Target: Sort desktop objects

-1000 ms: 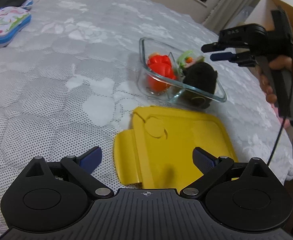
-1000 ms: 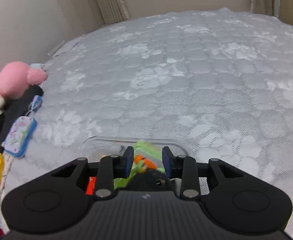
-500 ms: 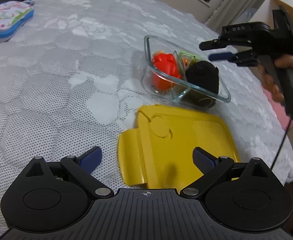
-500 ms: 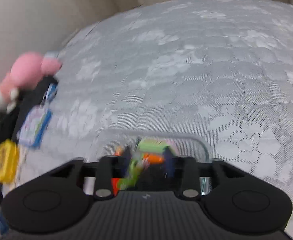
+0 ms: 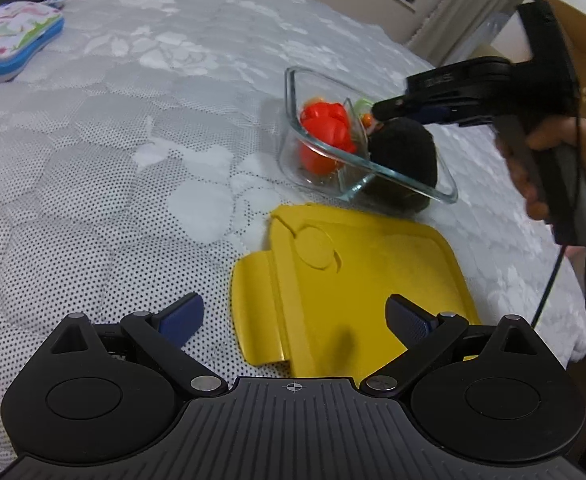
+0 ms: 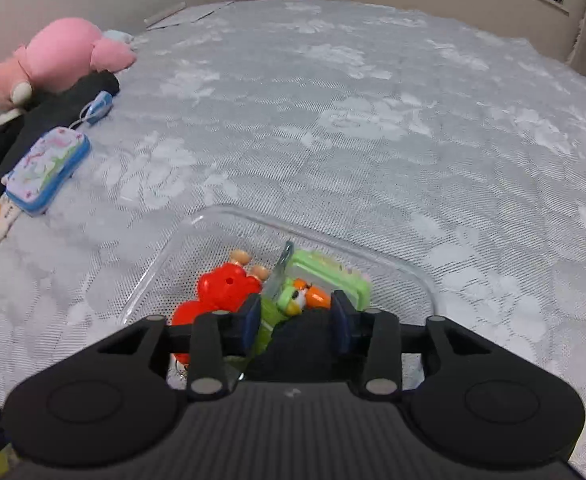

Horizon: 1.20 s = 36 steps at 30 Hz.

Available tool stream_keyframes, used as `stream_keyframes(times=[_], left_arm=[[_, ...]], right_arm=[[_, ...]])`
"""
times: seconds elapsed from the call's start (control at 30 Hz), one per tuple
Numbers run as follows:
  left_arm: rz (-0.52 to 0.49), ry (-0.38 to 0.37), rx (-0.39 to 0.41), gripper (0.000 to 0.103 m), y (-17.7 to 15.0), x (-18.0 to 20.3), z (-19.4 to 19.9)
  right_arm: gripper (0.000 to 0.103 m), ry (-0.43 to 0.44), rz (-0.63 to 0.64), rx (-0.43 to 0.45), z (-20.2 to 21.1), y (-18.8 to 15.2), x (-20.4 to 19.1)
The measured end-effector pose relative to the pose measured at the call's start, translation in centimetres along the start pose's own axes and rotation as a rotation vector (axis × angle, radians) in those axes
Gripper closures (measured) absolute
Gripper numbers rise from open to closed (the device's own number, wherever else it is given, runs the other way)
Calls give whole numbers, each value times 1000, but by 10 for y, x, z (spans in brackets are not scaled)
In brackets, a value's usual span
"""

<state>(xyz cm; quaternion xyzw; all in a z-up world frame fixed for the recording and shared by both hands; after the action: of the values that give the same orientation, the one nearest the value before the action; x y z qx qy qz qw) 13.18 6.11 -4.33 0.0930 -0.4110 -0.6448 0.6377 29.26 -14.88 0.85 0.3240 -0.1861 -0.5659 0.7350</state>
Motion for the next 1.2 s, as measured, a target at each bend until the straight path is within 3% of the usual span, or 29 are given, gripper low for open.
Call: stream_keyframes(times=[0.13,0.17,0.23,0.27,0.37,0.57,0.63,0.7,0.93,1.07,1.2], left_arm=[[7,5,6,3,1,-2,2],[13,7,7,3,1,-2,2],[17,8,8,3,1,0,2],[15,6,7,3,1,1,2],[-20,4,3,3,-3,6,5],[19,18,15,3,1,-2,5],[29,13,15,3,2,-2,3],[30,5,13,3,3,1,0],[8,11,-1,3,-2,7,2],[1,33,2,3,-2,12,7],[-51,71,14,3,0,28,10]], right_arm=[[57,20,-134,137,24,4,19],[63,21,-154,167,27,3,21],[77,12,-188,141,15,-6,21],[80,14,-201,70,0,-14,20],[80,-82,-64,147,-13,-28,5],[78,-7,-72,308,36,-29,0],[79,-1,-83,284,45,-34,0],[81,-21,-108,150,30,-43,4],[81,-10,-209,101,-3,-23,21],[81,33,-224,143,11,-28,26],[67,84,-285,214,44,-44,40]])
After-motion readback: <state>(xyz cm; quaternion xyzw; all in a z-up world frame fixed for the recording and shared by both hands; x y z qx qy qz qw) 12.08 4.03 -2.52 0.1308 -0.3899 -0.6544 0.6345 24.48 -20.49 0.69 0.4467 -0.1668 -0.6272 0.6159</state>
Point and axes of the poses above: each gripper's, at about its wrist camera, not at the fingertips, and z roughly against the way its jaws point, x to its right, y to its top, the point moved 2 cm from there along -z, roughly the way its jaws point, and after that the axes turned 8 degrees about x, right-handed, at the moved point
